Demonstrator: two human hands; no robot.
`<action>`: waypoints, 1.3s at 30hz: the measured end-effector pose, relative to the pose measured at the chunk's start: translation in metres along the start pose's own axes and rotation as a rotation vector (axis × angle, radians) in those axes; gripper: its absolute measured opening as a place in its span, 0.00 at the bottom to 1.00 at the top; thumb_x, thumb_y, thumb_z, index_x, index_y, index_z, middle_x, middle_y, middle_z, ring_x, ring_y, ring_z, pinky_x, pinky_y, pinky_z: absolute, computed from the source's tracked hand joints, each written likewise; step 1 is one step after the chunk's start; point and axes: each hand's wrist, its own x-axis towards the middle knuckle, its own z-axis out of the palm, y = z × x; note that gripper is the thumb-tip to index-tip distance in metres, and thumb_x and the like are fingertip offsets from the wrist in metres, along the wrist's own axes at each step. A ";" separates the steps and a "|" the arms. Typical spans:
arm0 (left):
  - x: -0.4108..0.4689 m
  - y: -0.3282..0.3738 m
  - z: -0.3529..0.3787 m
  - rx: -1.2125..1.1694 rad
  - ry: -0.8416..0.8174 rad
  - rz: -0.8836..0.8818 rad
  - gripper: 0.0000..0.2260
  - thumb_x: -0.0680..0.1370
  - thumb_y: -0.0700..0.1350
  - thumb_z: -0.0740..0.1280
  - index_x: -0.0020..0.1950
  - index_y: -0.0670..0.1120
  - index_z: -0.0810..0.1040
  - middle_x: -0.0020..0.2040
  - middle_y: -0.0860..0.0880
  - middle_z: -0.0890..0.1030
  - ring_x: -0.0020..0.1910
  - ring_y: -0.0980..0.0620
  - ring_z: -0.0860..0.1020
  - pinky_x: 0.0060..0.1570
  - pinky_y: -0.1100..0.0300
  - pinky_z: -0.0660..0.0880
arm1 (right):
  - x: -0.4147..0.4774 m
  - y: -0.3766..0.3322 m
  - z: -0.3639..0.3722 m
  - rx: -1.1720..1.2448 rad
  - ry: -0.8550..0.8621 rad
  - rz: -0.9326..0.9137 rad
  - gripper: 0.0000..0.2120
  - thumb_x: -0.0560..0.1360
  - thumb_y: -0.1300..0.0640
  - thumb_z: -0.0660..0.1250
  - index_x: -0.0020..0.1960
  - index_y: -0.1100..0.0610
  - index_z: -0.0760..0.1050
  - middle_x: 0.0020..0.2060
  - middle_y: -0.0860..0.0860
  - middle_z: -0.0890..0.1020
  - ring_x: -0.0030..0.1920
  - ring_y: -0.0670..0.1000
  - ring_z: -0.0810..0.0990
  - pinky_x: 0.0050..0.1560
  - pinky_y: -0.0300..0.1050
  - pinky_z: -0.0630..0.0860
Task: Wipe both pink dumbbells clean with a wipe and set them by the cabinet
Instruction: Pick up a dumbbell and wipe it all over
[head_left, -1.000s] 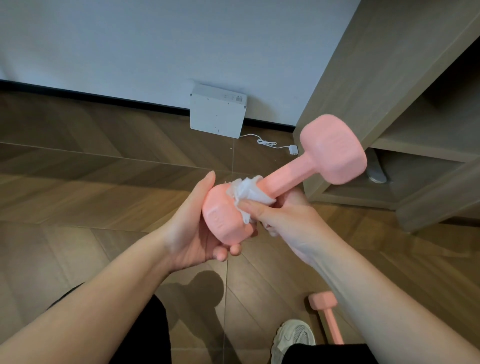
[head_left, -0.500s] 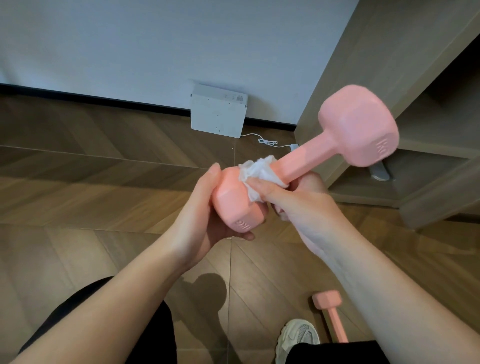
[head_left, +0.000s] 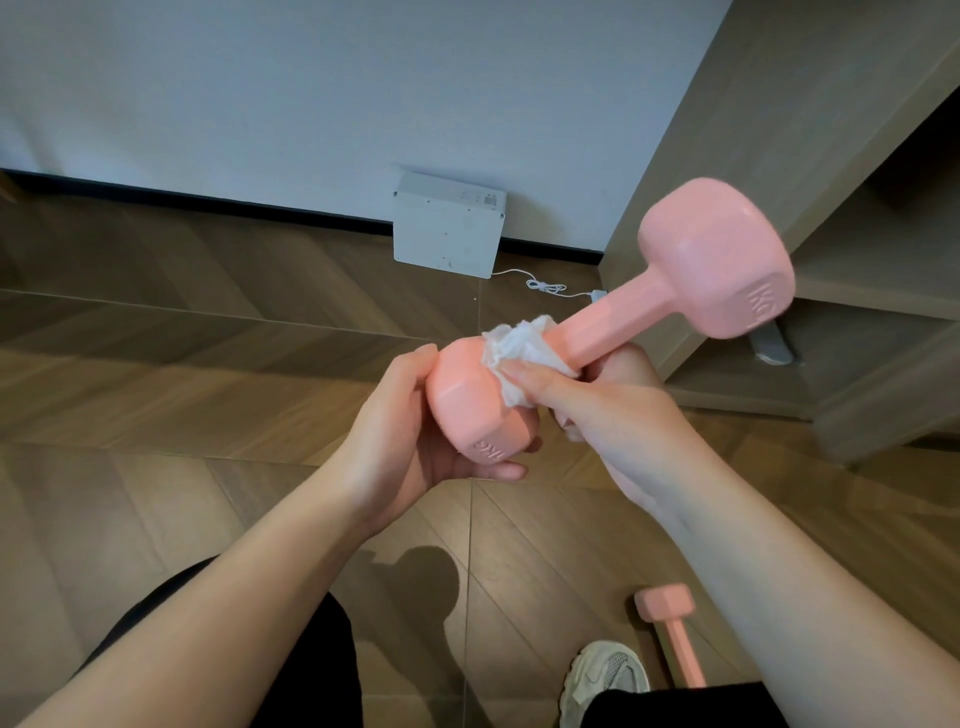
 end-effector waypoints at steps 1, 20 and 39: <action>0.000 0.000 -0.001 -0.009 -0.003 -0.012 0.25 0.84 0.54 0.46 0.66 0.42 0.75 0.55 0.32 0.81 0.51 0.30 0.81 0.39 0.46 0.83 | 0.000 -0.001 0.000 0.004 0.008 0.011 0.06 0.71 0.57 0.74 0.42 0.53 0.77 0.22 0.35 0.75 0.26 0.35 0.75 0.25 0.26 0.66; 0.024 -0.004 -0.044 0.328 0.618 0.173 0.19 0.80 0.52 0.65 0.31 0.49 0.81 0.40 0.47 0.85 0.37 0.53 0.82 0.32 0.60 0.79 | 0.004 0.008 -0.008 0.073 0.070 0.108 0.11 0.72 0.61 0.72 0.52 0.63 0.76 0.21 0.37 0.74 0.24 0.37 0.73 0.23 0.26 0.65; 0.014 -0.011 -0.011 0.130 0.110 -0.062 0.25 0.79 0.64 0.57 0.60 0.47 0.82 0.48 0.39 0.83 0.42 0.44 0.78 0.32 0.54 0.78 | 0.007 0.023 0.015 0.057 0.067 0.167 0.08 0.71 0.59 0.74 0.47 0.57 0.76 0.21 0.37 0.74 0.22 0.37 0.73 0.22 0.28 0.64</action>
